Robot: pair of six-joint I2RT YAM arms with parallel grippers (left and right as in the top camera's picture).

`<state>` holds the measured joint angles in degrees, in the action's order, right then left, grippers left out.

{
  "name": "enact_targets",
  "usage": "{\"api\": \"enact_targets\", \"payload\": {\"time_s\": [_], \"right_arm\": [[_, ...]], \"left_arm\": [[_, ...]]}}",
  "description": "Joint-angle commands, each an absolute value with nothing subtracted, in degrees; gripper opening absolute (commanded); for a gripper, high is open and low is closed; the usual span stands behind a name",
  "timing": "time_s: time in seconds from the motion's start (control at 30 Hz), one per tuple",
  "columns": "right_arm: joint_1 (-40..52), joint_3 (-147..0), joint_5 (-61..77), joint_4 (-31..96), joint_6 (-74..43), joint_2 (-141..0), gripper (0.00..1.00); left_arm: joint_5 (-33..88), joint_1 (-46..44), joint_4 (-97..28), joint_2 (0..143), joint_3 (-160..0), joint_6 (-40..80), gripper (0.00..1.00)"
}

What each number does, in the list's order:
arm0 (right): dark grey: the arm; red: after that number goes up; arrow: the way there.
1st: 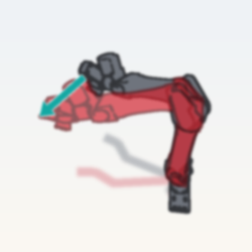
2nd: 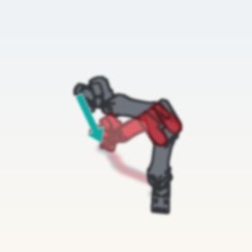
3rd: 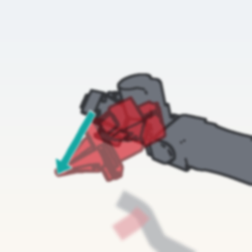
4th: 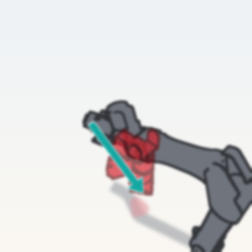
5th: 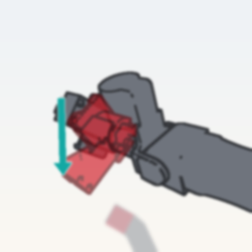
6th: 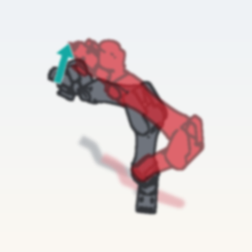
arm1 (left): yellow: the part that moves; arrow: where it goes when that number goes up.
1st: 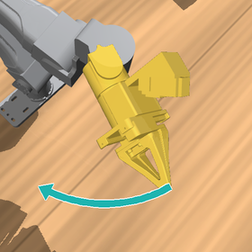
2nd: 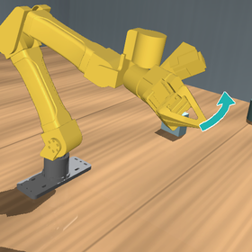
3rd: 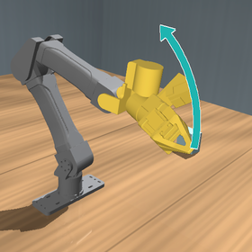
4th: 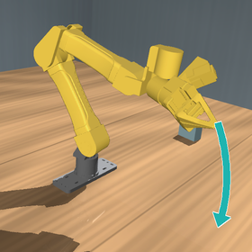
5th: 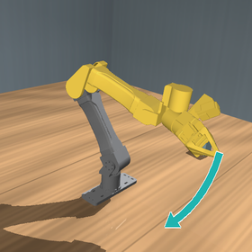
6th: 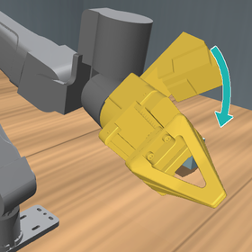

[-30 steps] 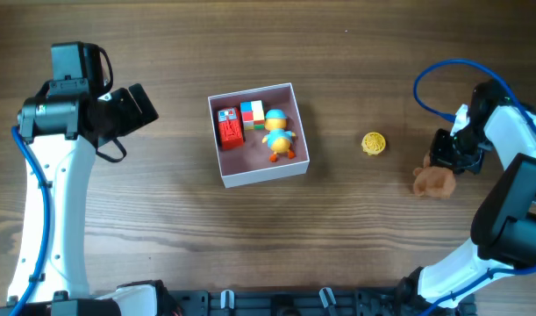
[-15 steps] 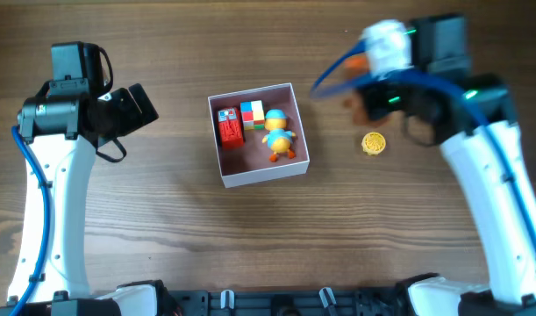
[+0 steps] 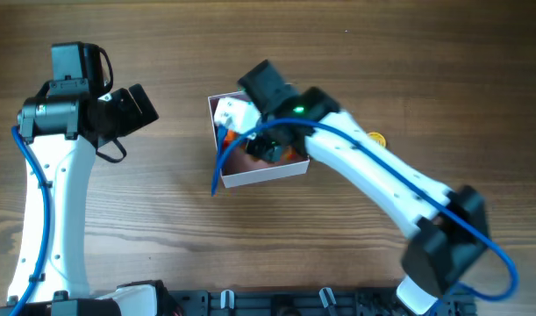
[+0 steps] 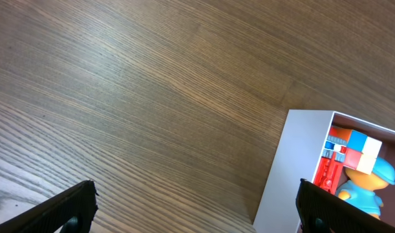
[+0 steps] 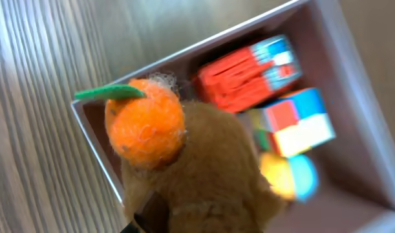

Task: Pack container
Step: 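Carry the plush bear over the box and lower it inside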

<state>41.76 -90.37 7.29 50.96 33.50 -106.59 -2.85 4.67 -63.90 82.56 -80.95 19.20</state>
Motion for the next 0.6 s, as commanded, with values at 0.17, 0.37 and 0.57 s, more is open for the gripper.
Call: {"api": "enact_targets", "payload": {"time_s": [0.17,0.37,0.57], "right_arm": [[43.07,-90.26,10.46,50.48,34.50,-113.30,0.04],[43.11,-90.26,11.29,50.63,32.34,-114.02,0.33],[43.11,-90.26,12.16,50.63,31.29,-114.02,0.58]], "left_arm": [[-1.93,4.99,-63.90,82.96,-80.55,18.44,1.00],[-1.96,4.99,-63.92,82.96,-80.55,18.44,1.00],[-1.96,4.99,-63.90,82.96,-80.55,18.44,1.00]]}}
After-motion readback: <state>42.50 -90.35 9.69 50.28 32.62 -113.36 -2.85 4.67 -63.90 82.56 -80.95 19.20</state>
